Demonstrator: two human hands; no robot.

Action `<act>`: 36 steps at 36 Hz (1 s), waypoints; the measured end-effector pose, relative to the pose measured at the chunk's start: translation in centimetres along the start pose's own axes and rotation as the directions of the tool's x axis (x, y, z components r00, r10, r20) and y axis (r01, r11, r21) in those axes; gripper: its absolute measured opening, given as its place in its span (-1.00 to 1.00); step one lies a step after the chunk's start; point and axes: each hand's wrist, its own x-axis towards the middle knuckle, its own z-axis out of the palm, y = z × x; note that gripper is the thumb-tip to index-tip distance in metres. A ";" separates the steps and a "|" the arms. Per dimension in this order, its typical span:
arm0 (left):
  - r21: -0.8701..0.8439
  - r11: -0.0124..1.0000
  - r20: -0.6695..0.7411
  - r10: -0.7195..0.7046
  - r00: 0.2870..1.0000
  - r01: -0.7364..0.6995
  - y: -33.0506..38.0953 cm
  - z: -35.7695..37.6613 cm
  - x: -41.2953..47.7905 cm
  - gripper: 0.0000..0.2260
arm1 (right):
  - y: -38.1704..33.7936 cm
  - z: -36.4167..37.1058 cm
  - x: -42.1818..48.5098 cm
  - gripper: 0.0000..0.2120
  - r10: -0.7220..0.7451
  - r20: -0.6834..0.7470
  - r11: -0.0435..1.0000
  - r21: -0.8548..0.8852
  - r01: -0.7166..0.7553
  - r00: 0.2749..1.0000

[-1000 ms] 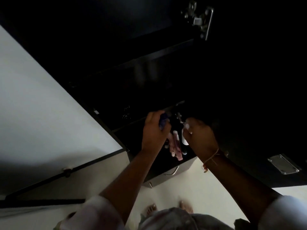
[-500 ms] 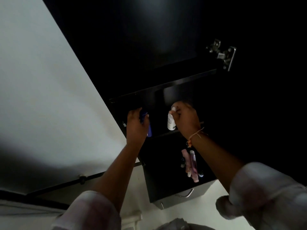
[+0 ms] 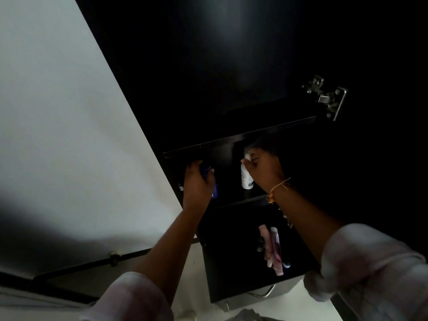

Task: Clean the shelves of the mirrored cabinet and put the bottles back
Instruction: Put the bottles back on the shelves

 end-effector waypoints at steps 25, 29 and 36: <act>0.404 0.831 -0.001 0.419 0.908 -0.383 1.2 0.4 -2.7 -0.37 | 1.7 -1.4 -3.3 -0.49 -0.048 -0.178 0.999 -0.007 0.047 0.983; 0.348 0.757 0.038 0.578 0.815 -0.553 1.9 1.2 -5.2 -0.52 | 2.3 -2.0 -5.7 -0.56 -0.062 -0.218 0.998 0.014 0.067 0.974; 0.003 0.903 0.314 0.407 0.858 -0.430 0.9 4.3 -10.4 -0.89 | 6.0 -3.4 -11.1 -0.82 0.045 -0.140 0.997 -0.059 -0.054 0.989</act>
